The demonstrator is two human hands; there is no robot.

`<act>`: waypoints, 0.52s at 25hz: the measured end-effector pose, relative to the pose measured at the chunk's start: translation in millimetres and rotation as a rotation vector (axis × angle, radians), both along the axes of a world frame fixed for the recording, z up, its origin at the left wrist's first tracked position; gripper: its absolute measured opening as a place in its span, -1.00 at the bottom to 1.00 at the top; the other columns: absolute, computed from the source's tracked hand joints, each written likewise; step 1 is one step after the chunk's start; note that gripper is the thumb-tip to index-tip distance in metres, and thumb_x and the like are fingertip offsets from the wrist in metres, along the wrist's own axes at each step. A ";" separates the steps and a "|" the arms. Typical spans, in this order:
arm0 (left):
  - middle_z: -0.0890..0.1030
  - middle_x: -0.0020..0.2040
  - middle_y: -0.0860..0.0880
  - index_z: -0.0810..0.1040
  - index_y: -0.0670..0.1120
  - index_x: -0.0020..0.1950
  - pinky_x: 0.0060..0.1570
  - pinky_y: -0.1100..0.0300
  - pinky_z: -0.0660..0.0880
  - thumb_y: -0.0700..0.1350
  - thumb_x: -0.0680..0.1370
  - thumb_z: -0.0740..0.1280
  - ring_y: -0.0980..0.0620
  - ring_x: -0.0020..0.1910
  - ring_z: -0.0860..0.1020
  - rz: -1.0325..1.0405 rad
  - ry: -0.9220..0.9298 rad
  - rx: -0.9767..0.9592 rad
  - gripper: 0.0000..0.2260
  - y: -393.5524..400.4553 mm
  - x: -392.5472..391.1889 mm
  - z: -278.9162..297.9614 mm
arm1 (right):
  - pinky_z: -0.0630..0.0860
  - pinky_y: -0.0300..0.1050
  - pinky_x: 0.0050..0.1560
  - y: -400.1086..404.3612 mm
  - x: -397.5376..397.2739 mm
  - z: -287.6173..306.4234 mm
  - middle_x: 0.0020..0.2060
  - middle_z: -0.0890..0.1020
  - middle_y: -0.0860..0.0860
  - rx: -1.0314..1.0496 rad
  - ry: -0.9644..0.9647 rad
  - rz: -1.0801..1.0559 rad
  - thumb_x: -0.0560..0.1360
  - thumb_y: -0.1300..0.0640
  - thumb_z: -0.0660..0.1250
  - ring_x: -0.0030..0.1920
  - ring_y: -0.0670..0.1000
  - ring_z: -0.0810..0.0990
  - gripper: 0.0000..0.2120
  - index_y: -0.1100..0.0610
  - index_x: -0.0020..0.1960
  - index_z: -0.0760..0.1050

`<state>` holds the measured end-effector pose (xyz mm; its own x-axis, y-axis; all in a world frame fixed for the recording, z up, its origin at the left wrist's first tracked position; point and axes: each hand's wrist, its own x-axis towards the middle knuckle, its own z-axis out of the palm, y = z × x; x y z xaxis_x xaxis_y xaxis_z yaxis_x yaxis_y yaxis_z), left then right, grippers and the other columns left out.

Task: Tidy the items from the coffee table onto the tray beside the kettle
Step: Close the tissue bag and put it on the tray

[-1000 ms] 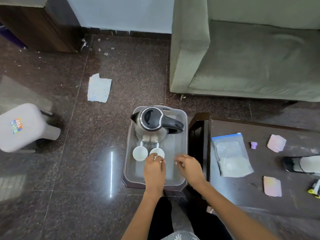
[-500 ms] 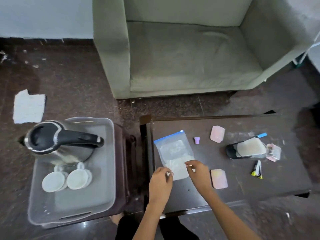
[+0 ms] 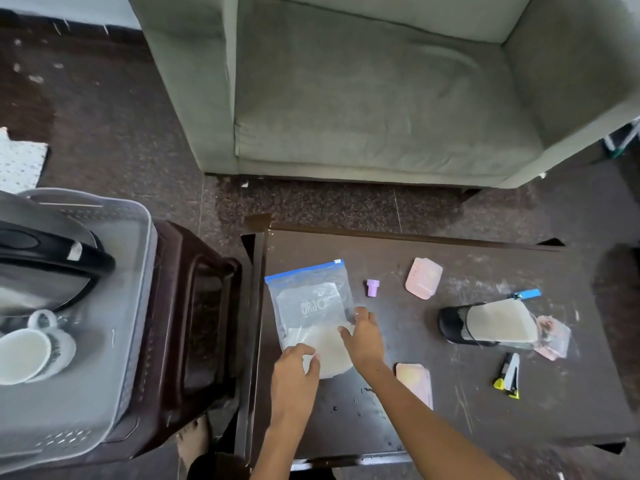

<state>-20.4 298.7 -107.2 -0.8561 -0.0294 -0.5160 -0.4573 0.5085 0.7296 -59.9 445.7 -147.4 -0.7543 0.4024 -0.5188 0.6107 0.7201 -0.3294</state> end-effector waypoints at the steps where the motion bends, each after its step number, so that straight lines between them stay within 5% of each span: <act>1: 0.59 0.03 0.04 0.59 -0.04 0.01 -0.07 0.28 0.46 -0.15 0.54 0.31 0.06 -0.01 0.55 0.008 -0.007 -0.001 -0.90 -0.1 -0.2 0.3 | 0.48 -0.04 0.11 -0.3 -2.9 -4.7 0.25 0.40 0.10 0.017 -0.021 0.008 0.49 0.13 0.36 0.19 0.12 0.49 -0.55 0.14 0.32 0.30; 5: 0.60 0.01 0.05 0.59 -0.03 0.00 -0.08 0.29 0.44 -0.15 0.53 0.31 0.07 -0.02 0.55 0.014 -0.015 -0.005 -0.90 -5.0 -1.1 2.1 | 0.48 -0.02 0.05 0.8 -10.1 -19.3 0.17 0.46 0.13 0.002 -0.082 -0.109 0.39 0.10 0.47 0.14 0.15 0.52 -0.51 0.19 0.23 0.37; 8: 0.59 0.01 0.06 0.59 -0.03 0.00 -0.12 0.33 0.40 -0.15 0.54 0.31 0.10 -0.03 0.54 -0.002 0.006 -0.021 -0.90 -10.6 -4.8 4.6 | 0.41 -0.29 -0.26 9.1 -15.1 -14.1 -0.24 0.50 0.04 -0.075 -0.080 -0.093 0.40 0.08 0.45 -0.25 -0.01 0.50 -0.78 0.11 -0.25 0.42; 10: 0.58 -0.01 0.07 0.59 -0.04 0.01 -0.12 0.35 0.40 -0.15 0.54 0.31 0.11 -0.05 0.54 -0.006 0.003 -0.013 -0.90 -13.8 -5.8 12.3 | 0.27 -0.34 -0.46 14.1 -14.2 1.7 -0.45 0.33 -0.05 -0.196 -0.034 -0.067 0.42 0.13 0.43 -0.44 -0.11 0.30 -0.59 0.05 -0.42 0.23; 13: 0.62 -0.04 0.00 0.62 -0.10 0.00 -0.10 0.34 0.43 -0.20 0.52 0.34 0.08 -0.10 0.57 -0.016 0.014 0.024 -0.90 -20.0 -6.9 39.8 | 0.28 -0.35 -0.48 13.8 -2.4 53.7 -0.50 0.29 -0.10 -0.291 0.086 -0.032 0.42 0.17 0.43 -0.48 -0.14 0.26 -0.56 0.02 -0.43 0.21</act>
